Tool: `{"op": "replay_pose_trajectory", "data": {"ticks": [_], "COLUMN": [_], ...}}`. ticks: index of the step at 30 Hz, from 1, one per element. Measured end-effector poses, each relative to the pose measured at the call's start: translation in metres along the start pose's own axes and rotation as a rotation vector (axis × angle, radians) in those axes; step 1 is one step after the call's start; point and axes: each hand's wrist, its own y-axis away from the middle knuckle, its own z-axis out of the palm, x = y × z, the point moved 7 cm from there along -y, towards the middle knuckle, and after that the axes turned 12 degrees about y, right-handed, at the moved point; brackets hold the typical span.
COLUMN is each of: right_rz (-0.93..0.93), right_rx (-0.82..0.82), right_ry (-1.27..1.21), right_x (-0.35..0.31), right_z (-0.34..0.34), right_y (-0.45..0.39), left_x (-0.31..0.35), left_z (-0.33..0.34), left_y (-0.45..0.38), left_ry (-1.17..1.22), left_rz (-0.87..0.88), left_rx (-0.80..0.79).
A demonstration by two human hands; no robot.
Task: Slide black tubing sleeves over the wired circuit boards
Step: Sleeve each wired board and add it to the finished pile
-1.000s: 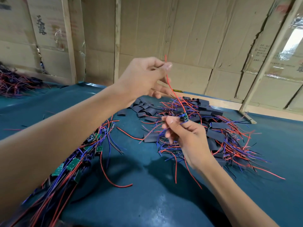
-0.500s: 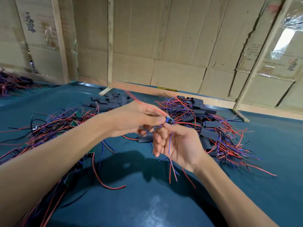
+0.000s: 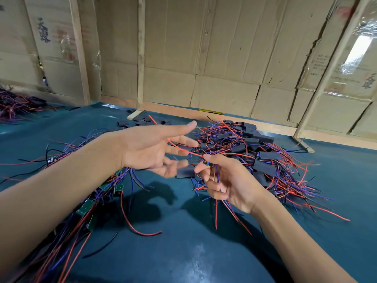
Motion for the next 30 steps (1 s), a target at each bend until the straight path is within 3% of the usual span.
{"op": "replay_pose_trajectory", "data": {"ticks": [2, 6, 10, 14, 15, 18, 21, 25, 27, 30], "right_rz": [-0.006, 0.013, 0.035, 0.003, -0.003, -0.019, -0.054, -0.100, -0.111, -0.121], "right_rx": [-0.021, -0.065, -0.029, 0.036, 0.058, 0.118, 0.154, 0.198, 0.215, 0.222], "right_ry": [-0.029, 0.039, 0.195, 0.146, 0.113, 0.025, -0.019, -0.013, -0.009, -0.049], "right_x": [-0.001, -0.003, -0.002, -0.002, -0.002, -0.003, -0.005, -0.005, -0.004, -0.003], "right_z": [0.002, 0.001, -0.005, -0.014, -0.018, -0.027, -0.034, -0.036, -0.038, -0.040], "right_y": [0.002, 0.005, 0.010, 0.007, 0.006, 0.005, 0.006, 0.004, 0.003, 0.002], "left_x": [-0.001, 0.001, 0.020, 0.041, 0.045, 0.062, 0.056, 0.036, 0.030, 0.030], "left_z": [-0.003, -0.018, -0.040, -0.066, -0.075, -0.091, -0.088, -0.095, -0.101, -0.097], "left_y": [0.003, 0.007, 0.006, -0.010, -0.017, -0.045, -0.084, -0.134, -0.144, -0.145], "left_ry": [0.013, -0.254, -0.362, -0.346, -0.432, -0.992, -1.285, -1.569, -1.589, -1.523], "left_rz": [-0.036, -0.053, 0.038, 0.146, 0.166, 0.346, 0.440, 0.284, 0.208, 0.268], "left_rx": [-0.014, -0.006, 0.109, 0.265, 0.363, 0.620, 0.560, 0.510, 0.517, 0.501]}}
